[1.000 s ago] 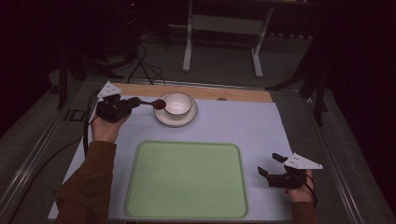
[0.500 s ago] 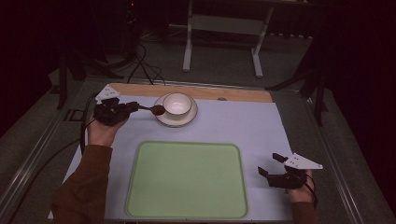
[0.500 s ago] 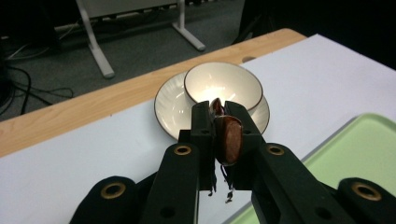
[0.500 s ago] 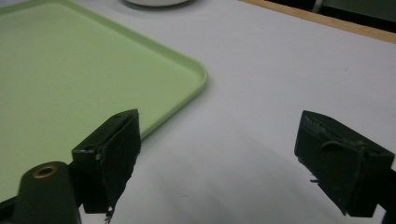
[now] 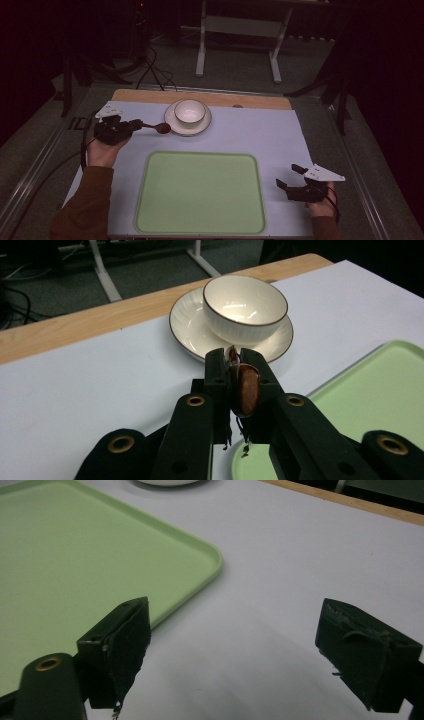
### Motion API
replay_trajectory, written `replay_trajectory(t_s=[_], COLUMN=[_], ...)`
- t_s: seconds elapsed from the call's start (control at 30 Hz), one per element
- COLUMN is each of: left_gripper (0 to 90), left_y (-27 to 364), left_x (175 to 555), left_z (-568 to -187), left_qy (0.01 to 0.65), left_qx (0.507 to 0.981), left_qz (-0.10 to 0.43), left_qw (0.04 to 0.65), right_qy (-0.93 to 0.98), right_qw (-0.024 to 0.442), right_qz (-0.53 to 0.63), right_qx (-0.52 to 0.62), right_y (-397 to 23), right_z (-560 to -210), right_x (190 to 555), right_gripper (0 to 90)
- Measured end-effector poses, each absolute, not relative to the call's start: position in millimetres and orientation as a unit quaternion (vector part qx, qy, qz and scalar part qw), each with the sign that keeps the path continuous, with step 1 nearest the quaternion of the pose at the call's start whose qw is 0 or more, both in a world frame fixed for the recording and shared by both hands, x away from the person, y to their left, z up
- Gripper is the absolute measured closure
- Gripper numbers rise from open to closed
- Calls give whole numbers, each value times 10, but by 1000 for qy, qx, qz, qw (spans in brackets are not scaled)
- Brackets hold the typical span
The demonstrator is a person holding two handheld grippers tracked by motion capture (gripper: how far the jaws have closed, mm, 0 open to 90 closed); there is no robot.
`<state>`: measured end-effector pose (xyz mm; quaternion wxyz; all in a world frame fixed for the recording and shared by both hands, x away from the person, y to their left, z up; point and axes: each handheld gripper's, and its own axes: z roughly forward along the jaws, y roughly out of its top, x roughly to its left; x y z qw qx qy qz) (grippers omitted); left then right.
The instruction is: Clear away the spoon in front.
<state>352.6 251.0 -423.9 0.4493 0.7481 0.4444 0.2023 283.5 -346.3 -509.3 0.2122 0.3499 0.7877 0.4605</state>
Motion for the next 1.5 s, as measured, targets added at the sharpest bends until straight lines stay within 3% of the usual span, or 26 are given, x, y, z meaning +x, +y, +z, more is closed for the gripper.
replay_trajectory(t_s=[1.13,1.5], left_gripper=[830,817], left_y=[2577,2565], left_x=[3000,3111], left_z=[-4398,-4400], left_qy=[450,473], left_qx=[769,750], left_qz=[174,173], left_qw=[419,429], right_qy=[789,790], right_qw=[213,212], right_qz=[459,458], right_qx=[350,349], right_y=[-3457,-3452], right_z=[-5097,-5100], right_x=[2837,2840], right_gripper=[143,143])
